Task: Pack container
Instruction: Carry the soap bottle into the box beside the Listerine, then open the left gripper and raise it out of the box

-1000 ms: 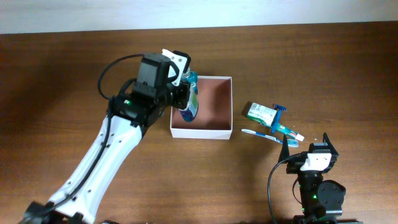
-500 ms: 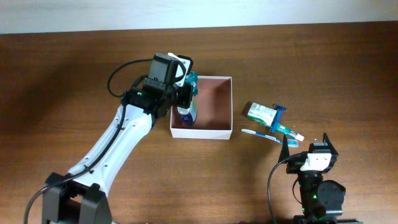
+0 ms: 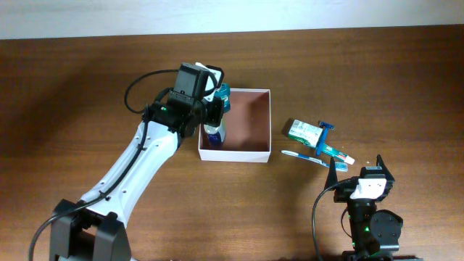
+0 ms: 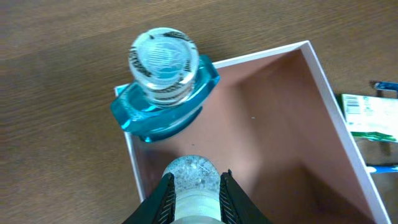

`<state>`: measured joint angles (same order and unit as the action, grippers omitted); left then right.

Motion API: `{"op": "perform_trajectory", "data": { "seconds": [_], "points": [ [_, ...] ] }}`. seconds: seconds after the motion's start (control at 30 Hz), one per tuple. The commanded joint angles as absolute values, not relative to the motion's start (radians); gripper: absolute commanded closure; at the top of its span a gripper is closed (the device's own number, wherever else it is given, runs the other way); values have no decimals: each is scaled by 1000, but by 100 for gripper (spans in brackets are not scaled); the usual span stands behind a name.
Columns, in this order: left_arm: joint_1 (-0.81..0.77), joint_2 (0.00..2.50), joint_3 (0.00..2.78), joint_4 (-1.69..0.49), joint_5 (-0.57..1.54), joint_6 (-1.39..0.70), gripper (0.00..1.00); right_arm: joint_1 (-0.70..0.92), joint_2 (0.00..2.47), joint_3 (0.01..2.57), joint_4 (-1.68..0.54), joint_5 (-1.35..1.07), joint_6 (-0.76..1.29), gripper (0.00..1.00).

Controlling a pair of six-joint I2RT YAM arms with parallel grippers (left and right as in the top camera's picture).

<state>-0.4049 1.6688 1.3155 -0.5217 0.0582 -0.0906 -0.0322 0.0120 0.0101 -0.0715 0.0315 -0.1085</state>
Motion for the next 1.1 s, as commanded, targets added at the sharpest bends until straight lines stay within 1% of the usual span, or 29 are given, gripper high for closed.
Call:
{"op": "perform_trajectory", "data": {
  "seconds": [0.0,0.23,0.27,0.3,0.33,0.37,0.77,0.97,1.07],
  "points": [
    [-406,1663,1353,-517,33,-51,83,-39,6,6,-80,30,-108,2],
    [-406,1663,1353,-529,33,-52,82,-39,6,6,-80,30,-108,1],
    [-406,1663,1353,-532,33,-52,80,-39,6,6,-80,30,-108,2],
    [-406,1663,1353,-536,33,-52,64,-39,6,6,-80,30,-108,2],
    [-406,1663,1353,-539,33,-52,52,-39,6,6,-80,30,-108,2],
    [-406,1663,1353,-546,33,-52,44,-39,6,6,-80,30,-108,2],
    [-406,1648,1354,-554,33,-52,43,-39,6,6,-80,30,-108,2],
    [-406,1533,1359,-603,46,-52,44,-39,6,6,-80,30,-108,2],
    [-405,1446,1359,-659,-52,-52,44,-39,6,6,-80,30,-108,2]
  ]
}}
